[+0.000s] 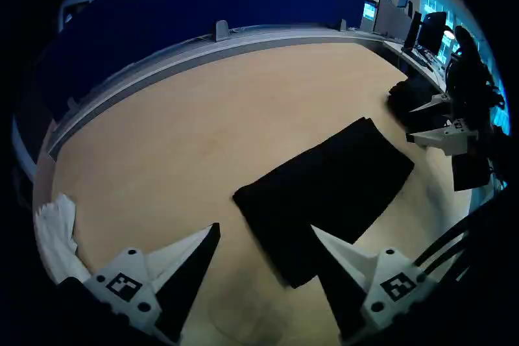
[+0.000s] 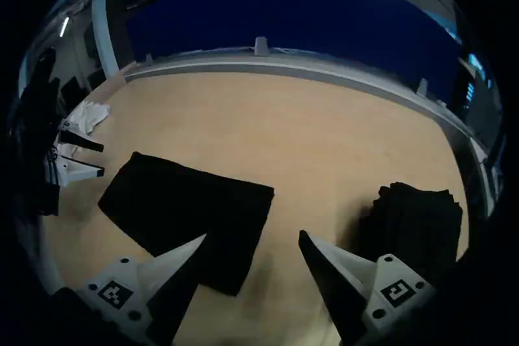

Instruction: Fold towel

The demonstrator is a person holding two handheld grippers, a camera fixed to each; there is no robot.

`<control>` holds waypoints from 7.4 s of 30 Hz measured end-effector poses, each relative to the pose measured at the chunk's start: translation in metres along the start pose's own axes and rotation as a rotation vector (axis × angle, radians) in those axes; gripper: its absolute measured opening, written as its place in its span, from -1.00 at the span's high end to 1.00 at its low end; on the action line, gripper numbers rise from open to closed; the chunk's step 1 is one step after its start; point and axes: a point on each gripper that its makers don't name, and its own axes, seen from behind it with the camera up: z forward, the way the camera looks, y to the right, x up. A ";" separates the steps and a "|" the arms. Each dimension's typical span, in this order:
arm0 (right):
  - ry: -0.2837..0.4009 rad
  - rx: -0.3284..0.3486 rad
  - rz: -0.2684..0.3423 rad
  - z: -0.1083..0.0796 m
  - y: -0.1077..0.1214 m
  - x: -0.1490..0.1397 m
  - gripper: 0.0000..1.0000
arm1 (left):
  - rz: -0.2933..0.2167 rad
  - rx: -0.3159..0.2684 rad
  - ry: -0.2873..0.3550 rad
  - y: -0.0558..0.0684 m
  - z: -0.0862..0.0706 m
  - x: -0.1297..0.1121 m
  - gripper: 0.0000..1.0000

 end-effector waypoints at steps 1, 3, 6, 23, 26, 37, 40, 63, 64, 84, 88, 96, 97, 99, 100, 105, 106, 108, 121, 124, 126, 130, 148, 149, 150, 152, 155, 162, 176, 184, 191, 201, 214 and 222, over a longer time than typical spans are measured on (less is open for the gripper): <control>0.002 0.002 0.004 0.000 0.000 0.000 -1.00 | -0.002 0.001 0.005 0.000 0.000 0.001 -0.94; 0.005 0.003 0.010 -0.001 0.000 0.001 -1.00 | -0.005 0.004 0.011 0.000 -0.001 0.002 -0.94; 0.006 0.004 0.014 -0.003 -0.001 0.001 -1.00 | -0.004 0.010 0.013 0.000 -0.004 0.003 -0.94; -0.050 0.010 -0.021 -0.012 -0.009 -0.039 -1.00 | -0.049 0.049 0.007 0.003 -0.029 -0.032 -0.93; -0.066 0.020 -0.031 -0.012 -0.014 -0.050 -1.00 | -0.055 0.065 0.001 0.002 -0.034 -0.042 -0.94; -0.106 0.048 -0.054 -0.004 -0.029 -0.065 -0.53 | -0.123 0.055 -0.004 0.016 -0.046 -0.068 -0.94; -0.121 0.057 -0.055 -0.003 -0.032 -0.068 -0.47 | -0.132 0.051 -0.001 0.018 -0.047 -0.070 -0.94; -0.146 0.067 -0.047 -0.001 -0.034 -0.080 0.69 | -0.113 0.035 0.012 0.024 -0.052 -0.067 -0.94; -0.144 0.068 -0.050 -0.001 -0.034 -0.080 0.71 | -0.112 0.035 0.011 0.025 -0.052 -0.067 -0.94; -0.084 0.083 -0.080 -0.010 -0.042 -0.060 0.79 | -0.110 0.037 0.017 0.021 -0.057 -0.064 -0.93; -0.064 0.094 -0.086 -0.013 -0.046 -0.050 0.80 | -0.107 0.041 0.020 0.019 -0.058 -0.063 -0.94; -0.022 0.099 -0.106 -0.021 -0.051 -0.026 0.81 | -0.118 0.050 0.034 0.015 -0.067 -0.062 -0.94; -0.016 0.099 -0.109 -0.022 -0.052 -0.022 0.81 | -0.120 0.053 0.036 0.014 -0.068 -0.062 -0.94; -0.007 0.100 -0.113 -0.024 -0.053 -0.016 0.81 | -0.123 0.059 0.039 0.012 -0.071 -0.063 -0.94; -0.002 0.100 -0.117 -0.025 -0.054 -0.012 0.81 | -0.126 0.063 0.040 0.010 -0.073 -0.063 -0.94; 0.022 0.101 -0.132 -0.030 -0.060 0.003 0.81 | -0.140 0.080 0.050 0.003 -0.083 -0.066 -0.93; 0.029 0.100 -0.136 -0.031 -0.061 0.006 0.81 | -0.144 0.084 0.052 0.001 -0.085 -0.067 -0.93; 0.038 0.100 -0.140 -0.033 -0.063 0.011 0.82 | -0.153 0.092 0.055 -0.002 -0.089 -0.069 -0.94; 0.036 0.091 -0.179 -0.033 -0.068 0.022 0.82 | -0.194 0.148 0.066 -0.020 -0.104 -0.087 -0.94; 0.031 0.096 -0.203 -0.031 -0.073 0.026 0.82 | -0.223 0.170 0.067 -0.026 -0.113 -0.098 -0.93; 0.030 0.102 -0.220 -0.030 -0.078 0.030 0.82 | -0.246 0.186 0.067 -0.030 -0.121 -0.108 -0.93; 0.030 0.122 -0.260 -0.026 -0.095 0.041 0.82 | -0.301 0.226 0.067 -0.038 -0.139 -0.132 -0.93; -0.043 0.326 -0.502 0.024 -0.233 0.039 0.83 | -0.517 0.385 0.059 -0.051 -0.203 -0.237 -0.93; -0.054 0.340 -0.515 0.028 -0.242 0.033 0.83 | -0.526 0.392 0.058 -0.051 -0.205 -0.242 -0.93; -0.069 0.351 -0.524 0.033 -0.249 0.025 0.83 | -0.536 0.399 0.057 -0.051 -0.206 -0.246 -0.93; -0.101 0.374 -0.542 0.044 -0.263 0.008 0.83 | -0.555 0.413 0.055 -0.051 -0.210 -0.255 -0.94; -0.156 0.391 -0.547 0.057 -0.273 -0.015 0.83 | -0.589 0.422 0.051 -0.049 -0.213 -0.265 -0.94; -0.179 0.397 -0.542 0.063 -0.277 -0.023 0.83 | -0.615 0.420 0.051 -0.044 -0.212 -0.271 -0.94; -0.112 0.359 -0.548 0.055 -0.263 -0.005 -0.78 | -0.578 0.397 0.047 -0.040 -0.206 -0.259 -0.93; -0.090 0.331 -0.520 0.051 -0.249 -0.002 -0.90 | -0.559 0.381 0.048 -0.036 -0.204 -0.251 -0.94; -0.091 0.297 -0.496 0.042 -0.230 -0.008 -0.90 | -0.543 0.369 0.049 -0.034 -0.202 -0.244 -0.94; -0.117 0.235 -0.435 0.029 -0.194 -0.033 -0.90 | -0.517 0.349 0.049 -0.030 -0.196 -0.239 -0.93; -0.134 0.225 -0.402 0.026 -0.178 -0.049 -0.79 | -0.501 0.330 0.048 -0.023 -0.190 -0.234 -0.94; -0.138 0.225 -0.375 0.034 -0.175 -0.056 -0.34 | -0.504 0.326 0.048 -0.021 -0.188 -0.234 -0.94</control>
